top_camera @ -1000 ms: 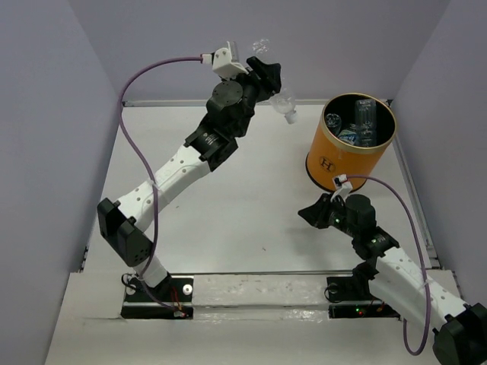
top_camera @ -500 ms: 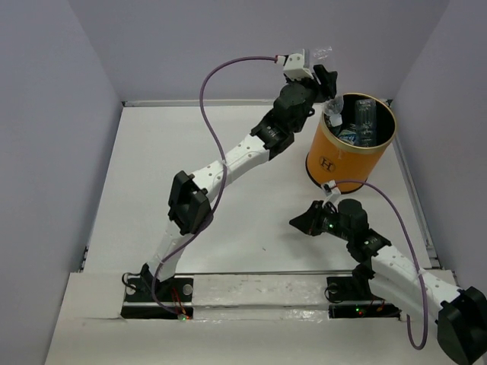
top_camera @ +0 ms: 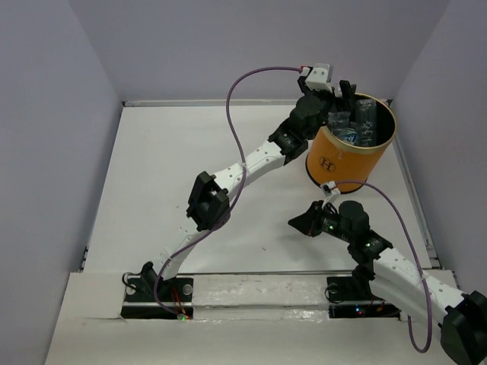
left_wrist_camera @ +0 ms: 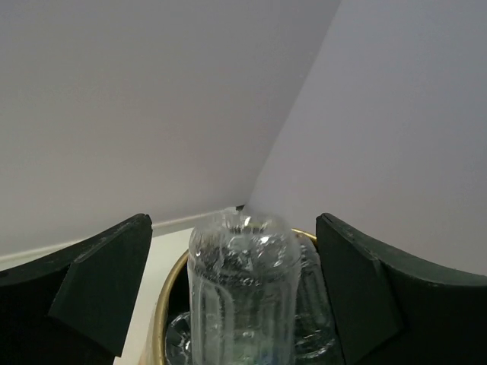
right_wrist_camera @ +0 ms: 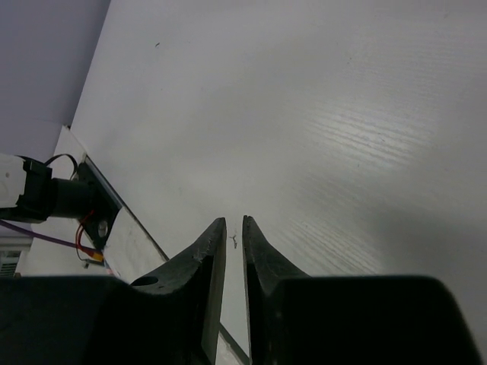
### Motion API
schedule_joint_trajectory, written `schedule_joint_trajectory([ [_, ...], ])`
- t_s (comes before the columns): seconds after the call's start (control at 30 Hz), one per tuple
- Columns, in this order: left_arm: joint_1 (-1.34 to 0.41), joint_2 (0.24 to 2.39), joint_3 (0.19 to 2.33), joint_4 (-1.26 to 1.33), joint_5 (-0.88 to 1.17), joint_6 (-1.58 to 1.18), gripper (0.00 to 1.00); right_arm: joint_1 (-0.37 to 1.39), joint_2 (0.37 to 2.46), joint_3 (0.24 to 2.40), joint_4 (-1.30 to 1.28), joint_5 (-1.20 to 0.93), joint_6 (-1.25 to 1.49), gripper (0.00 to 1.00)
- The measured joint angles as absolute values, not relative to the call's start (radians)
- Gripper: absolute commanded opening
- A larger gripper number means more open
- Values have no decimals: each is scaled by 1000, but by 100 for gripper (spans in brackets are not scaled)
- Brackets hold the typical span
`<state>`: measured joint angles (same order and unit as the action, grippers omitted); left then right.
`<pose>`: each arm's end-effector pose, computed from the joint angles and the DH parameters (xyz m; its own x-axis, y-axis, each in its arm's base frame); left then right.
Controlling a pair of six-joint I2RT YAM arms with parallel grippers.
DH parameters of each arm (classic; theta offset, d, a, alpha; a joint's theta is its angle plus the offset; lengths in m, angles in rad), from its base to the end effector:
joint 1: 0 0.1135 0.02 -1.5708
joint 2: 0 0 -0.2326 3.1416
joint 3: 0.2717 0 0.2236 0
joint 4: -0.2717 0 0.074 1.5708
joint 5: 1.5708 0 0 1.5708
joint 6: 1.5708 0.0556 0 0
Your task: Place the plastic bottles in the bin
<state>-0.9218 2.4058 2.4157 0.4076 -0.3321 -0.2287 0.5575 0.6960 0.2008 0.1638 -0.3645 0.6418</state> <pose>0.3305 -0.4056 0.3831 0.1088 -0.4980 -0.8603 0.6137 0.7145 -0.3360 0.1411 0.1113 0.1721 -0.6883 0.2300 -0.6880 -0.4598 0.5953 0.6590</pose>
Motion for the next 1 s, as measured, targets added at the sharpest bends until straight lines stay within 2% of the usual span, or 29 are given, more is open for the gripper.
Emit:
schedule_joint_trajectory([
  [0.2,-923,2399,2409,421,-279,-205,99,558,684,201,160,-345,620,21],
  [0.37,-936,2314,2334,392,-240,-197,99,558,683,220,123,-323,598,21],
  [0.53,-948,2110,2199,345,-250,-170,99,558,645,276,57,-284,567,24],
  [0.67,-952,1827,1984,318,-313,-138,99,558,615,341,21,-262,542,30],
  [0.77,-952,1576,1780,283,-395,-122,99,558,604,394,6,-253,530,41],
  [0.8,-952,1519,1737,265,-419,-120,99,558,601,414,-2,-249,524,60],
  [0.83,-952,1450,1683,256,-448,-120,99,558,598,428,-13,-246,517,68],
  [0.87,-951,1394,1633,250,-470,-120,99,558,593,452,-25,-243,512,83],
  [0.93,-950,1237,1456,224,-506,-125,99,558,583,498,-62,-233,485,94],
  [1.0,-949,1083,1261,165,-512,-133,99,558,578,561,-110,-212,455,100],
])
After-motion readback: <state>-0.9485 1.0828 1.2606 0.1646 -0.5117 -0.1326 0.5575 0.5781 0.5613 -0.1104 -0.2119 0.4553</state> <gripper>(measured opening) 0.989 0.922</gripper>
